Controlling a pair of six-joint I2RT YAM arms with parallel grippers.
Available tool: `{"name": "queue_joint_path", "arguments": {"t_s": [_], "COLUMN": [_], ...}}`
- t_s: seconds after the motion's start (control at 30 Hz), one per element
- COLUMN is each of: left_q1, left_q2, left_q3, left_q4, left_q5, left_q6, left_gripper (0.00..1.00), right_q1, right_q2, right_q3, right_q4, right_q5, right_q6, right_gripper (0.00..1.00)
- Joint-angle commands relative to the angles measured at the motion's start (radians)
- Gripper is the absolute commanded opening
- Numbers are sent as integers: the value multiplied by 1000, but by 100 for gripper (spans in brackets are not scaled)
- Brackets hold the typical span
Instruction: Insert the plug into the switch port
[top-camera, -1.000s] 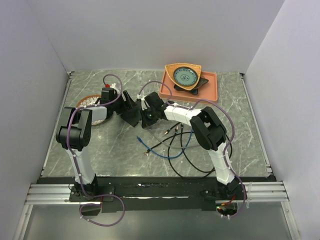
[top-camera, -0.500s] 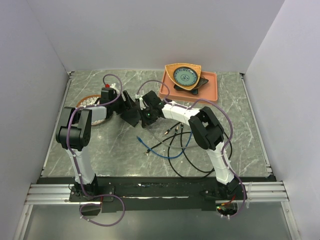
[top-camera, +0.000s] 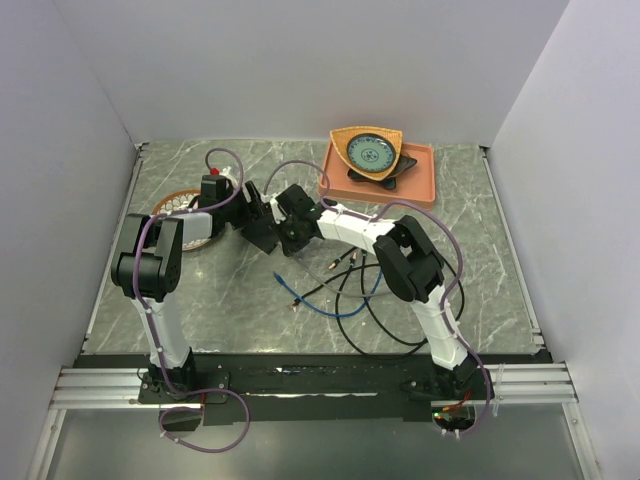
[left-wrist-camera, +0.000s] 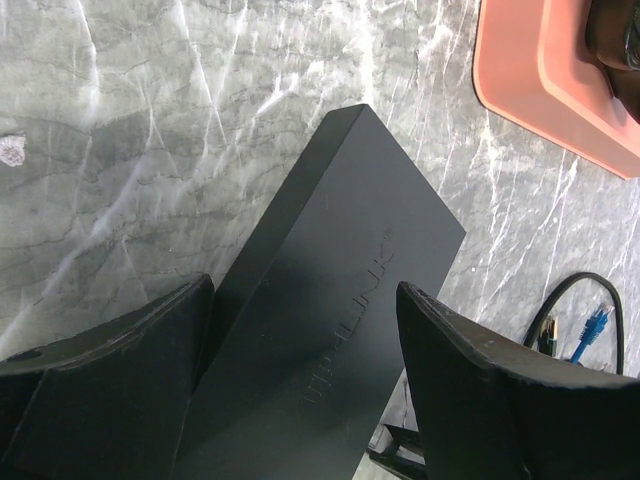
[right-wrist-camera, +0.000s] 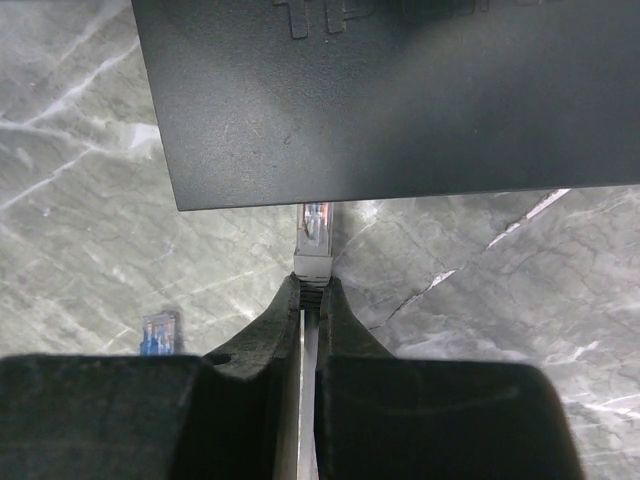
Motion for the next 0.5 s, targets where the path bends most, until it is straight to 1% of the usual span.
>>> {"name": "queue_joint_path", "arguments": {"t_s": [0.0,0.47], "left_q1": [-17,-17], "left_q2": [-8,9], "left_q3": [23,34], "left_q4": [-31,-37], "left_q5": [98,120], "left_q6": [-14,-7], "left_gripper": [79,78], "right_q1": [17,14], "right_q2": [34,68], "right_q3": [65,148], "right_q4": [53,14], "right_q5": [54,106], "right_q6": [-69,-110], "right_gripper": [0,0]}}
